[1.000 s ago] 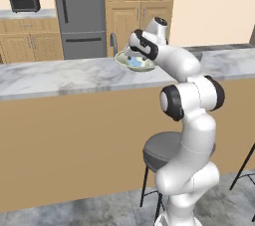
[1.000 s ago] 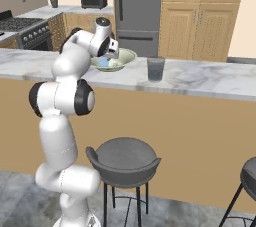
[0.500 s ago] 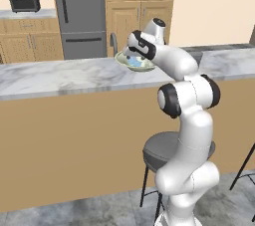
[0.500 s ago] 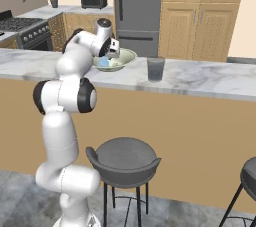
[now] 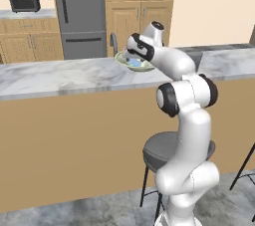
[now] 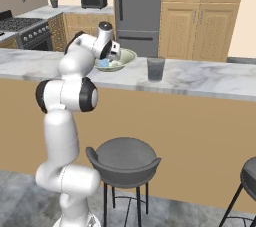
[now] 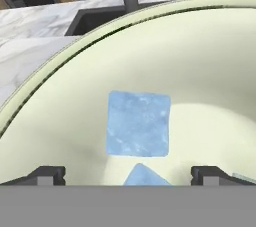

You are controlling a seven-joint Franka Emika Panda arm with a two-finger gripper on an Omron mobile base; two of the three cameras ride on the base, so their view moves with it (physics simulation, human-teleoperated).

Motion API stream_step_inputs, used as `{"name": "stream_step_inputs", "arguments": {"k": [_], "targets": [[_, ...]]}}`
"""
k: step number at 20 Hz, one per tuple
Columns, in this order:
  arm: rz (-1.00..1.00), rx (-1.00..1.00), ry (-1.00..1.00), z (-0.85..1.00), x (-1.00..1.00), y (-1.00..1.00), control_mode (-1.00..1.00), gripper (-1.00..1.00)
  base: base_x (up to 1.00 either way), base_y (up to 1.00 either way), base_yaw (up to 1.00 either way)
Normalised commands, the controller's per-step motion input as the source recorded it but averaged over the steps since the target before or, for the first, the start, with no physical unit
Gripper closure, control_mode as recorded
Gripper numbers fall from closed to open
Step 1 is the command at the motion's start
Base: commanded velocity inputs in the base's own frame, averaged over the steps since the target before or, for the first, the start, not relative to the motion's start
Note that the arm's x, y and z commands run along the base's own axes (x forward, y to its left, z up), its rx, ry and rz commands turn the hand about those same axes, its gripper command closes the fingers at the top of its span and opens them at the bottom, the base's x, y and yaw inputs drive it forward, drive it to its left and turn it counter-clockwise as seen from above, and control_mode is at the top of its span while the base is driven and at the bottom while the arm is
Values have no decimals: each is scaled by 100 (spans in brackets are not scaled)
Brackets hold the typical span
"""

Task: There are four ice cubes in the ice bowl. Place two ice cubes in each glass of water.

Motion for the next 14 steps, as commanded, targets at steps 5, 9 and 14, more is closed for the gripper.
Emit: {"name": "stream_step_inputs", "arguments": {"k": [5,9,14], "targets": [[0,0,0,-14,21,0,-100,-100,0,0,0],[0,0,-2,-12,30,0,-100,-100,0,0,0],[0,0,-4,-6,29,0,-100,-100,0,0,0]]}}
